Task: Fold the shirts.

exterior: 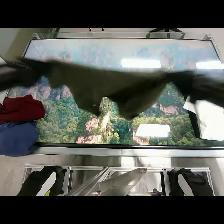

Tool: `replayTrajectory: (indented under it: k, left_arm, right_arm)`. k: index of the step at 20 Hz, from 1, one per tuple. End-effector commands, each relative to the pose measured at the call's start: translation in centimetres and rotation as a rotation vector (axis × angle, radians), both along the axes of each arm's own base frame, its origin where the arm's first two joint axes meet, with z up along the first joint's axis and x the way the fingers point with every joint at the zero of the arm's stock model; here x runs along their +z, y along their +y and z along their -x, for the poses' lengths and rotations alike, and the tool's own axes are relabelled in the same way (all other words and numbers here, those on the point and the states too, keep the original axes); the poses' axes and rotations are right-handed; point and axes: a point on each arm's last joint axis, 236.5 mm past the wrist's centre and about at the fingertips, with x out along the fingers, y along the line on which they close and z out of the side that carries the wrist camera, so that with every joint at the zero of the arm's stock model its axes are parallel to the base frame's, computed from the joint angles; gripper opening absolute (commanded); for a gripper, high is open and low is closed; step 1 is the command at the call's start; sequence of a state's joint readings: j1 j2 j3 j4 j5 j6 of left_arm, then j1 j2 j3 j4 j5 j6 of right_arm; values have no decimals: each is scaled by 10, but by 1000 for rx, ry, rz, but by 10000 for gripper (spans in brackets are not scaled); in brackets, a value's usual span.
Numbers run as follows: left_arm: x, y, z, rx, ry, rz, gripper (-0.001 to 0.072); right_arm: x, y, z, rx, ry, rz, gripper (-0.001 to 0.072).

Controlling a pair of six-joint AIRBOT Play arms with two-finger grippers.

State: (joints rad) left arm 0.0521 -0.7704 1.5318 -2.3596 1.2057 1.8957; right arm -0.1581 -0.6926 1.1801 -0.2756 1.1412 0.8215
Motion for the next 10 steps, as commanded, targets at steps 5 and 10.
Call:
replayTrajectory:
  k: [5,10]
  left_arm:
    - [145,14,114,135,-458,-88,16]
    - [61,6,24,6,-103,-56,17]
  right_arm:
    - [112,-1,104,-134,-365,143,32]
    - [55,4,53,70,-87,32,33]
